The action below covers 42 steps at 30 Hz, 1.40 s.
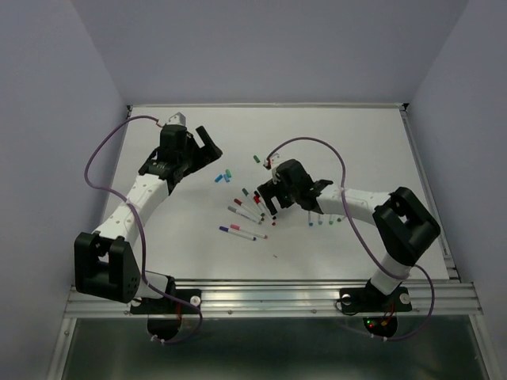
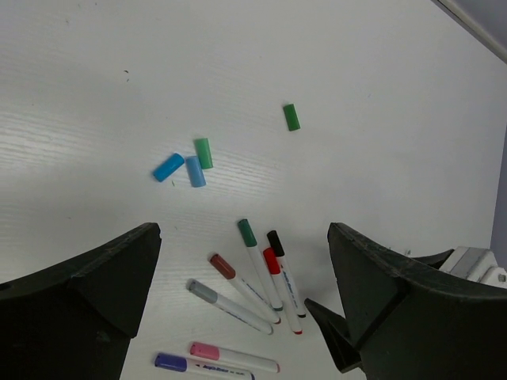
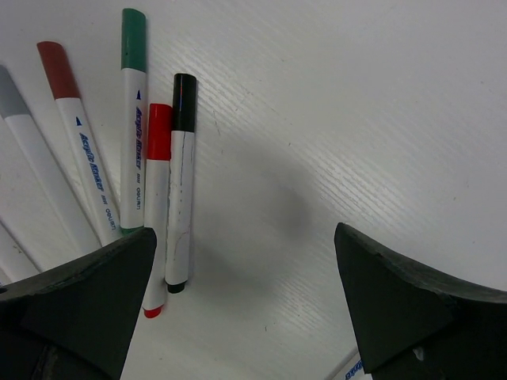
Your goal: Open the pen caps
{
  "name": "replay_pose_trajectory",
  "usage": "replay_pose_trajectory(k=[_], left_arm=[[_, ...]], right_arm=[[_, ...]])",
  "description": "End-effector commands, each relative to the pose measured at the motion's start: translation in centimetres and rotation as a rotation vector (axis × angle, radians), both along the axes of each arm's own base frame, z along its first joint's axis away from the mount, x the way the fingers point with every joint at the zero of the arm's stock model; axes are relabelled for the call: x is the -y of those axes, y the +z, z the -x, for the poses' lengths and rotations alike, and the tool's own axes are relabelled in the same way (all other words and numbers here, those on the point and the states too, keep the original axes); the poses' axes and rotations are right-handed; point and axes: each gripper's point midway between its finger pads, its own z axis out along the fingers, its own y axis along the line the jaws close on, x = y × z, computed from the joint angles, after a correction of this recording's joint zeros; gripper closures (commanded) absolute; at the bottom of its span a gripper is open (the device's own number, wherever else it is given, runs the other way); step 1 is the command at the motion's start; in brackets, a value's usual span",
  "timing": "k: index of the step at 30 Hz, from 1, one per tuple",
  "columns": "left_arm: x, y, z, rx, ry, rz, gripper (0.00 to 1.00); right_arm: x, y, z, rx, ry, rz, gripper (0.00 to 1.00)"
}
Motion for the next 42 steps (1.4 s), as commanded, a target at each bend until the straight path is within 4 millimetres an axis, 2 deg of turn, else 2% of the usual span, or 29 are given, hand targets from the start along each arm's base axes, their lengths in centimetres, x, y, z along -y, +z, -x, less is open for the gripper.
replay_pose_trajectory(k=[1, 12, 20, 24, 29, 30, 32, 33, 35, 36, 38, 41, 42], left_arm=[[-0.1, 0.7, 0.2, 0.038, -0.014, -0.019, 0.01], [-0.2, 0.8, 0.3, 0.046, -0.012, -0.02, 0.01], [-0.1, 0.9, 0.3, 0.049, -0.013, -0.019, 0.01], [-0.2, 0.9, 0.3, 0.048, -0.011, -0.022, 0.01], [-0.3, 1.2, 0.3, 0.057, -0.008, -0.024, 0.01], [-0.3, 1.2, 0.3, 0.057, -0.006, -0.027, 0.01], [-0.4, 1.2, 0.3, 0.058, -0.005, -0.027, 0.01], [-0.4, 1.2, 0.3, 0.058, -0.004, -0.028, 0.01], [-0.3, 1.3, 0.2, 0.057, -0.006, -0.027, 0.01], [-0.3, 1.2, 0.2, 0.057, -0.009, -0.025, 0.01], [-0.1, 1.3, 0.2, 0.058, -0.015, -0.021, 0.01], [0.4, 1.4, 0.3, 0.059, -0.047, -0.007, 0.01], [0.8, 1.5, 0.5, 0.064, -0.07, 0.001, 0.01]], right_arm=[[-0.9, 0.4, -0.9, 0.04, 0.053, 0.058, 0.0], [-0.4, -2.2, -1.1, -0.003, 0.024, 0.117, 0.0], [-1.0, -4.0, -1.3, -0.034, 0.042, 0.157, 0.0], [-2.0, -4.6, -1.1, -0.07, 0.059, 0.126, 0.03], [-2.0, -6.0, 0.2, -0.136, 0.057, 0.101, 0.37], [-1.9, -6.2, 0.4, -0.144, 0.05, 0.103, 0.55], [-1.5, -6.9, 1.1, -0.167, 0.043, 0.105, 0.65], [-1.3, -7.2, 1.3, -0.176, 0.036, 0.105, 0.73], [-1.1, -7.6, 1.7, -0.19, 0.035, 0.108, 0.77], [-0.7, -7.9, 2.0, -0.194, 0.025, 0.115, 0.83], [-0.4, -7.9, 1.9, -0.19, 0.003, 0.122, 0.87], [-0.1, -6.9, 0.9, -0.135, -0.061, 0.104, 0.96], [-0.4, -5.7, 0.3, -0.102, -0.075, 0.075, 0.99]])
